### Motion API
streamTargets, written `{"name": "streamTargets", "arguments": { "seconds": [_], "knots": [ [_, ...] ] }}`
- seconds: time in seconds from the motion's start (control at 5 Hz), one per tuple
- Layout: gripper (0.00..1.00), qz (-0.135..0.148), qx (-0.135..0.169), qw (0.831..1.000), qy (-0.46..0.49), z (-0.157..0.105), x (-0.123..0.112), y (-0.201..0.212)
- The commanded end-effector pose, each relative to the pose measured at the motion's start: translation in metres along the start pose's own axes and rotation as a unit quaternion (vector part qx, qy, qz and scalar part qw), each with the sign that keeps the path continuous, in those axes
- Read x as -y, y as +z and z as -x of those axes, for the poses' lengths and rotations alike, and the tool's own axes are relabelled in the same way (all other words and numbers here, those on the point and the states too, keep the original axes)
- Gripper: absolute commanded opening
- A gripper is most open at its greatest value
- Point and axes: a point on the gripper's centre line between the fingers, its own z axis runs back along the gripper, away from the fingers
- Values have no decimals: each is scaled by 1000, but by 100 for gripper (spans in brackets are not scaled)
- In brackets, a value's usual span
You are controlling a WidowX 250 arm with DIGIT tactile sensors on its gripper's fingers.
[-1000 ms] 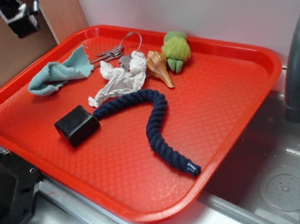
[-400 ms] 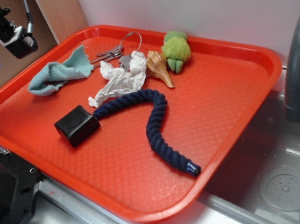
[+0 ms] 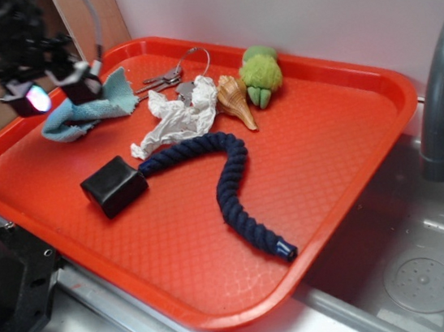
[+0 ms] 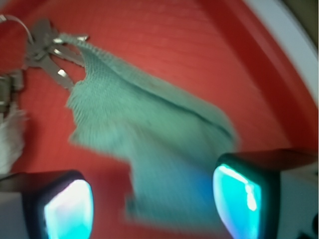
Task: Grab the blue cloth.
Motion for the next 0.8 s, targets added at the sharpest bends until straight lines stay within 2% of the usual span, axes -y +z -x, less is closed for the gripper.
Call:
{"name": "streamTargets", "arguments": {
  "seconds": [0.0, 0.6],
  "knots": [
    [0, -15, -4, 1000, -25, -5, -4, -22],
    [0, -14, 10, 1000, -9, -7, -1, -13]
  ]
}}
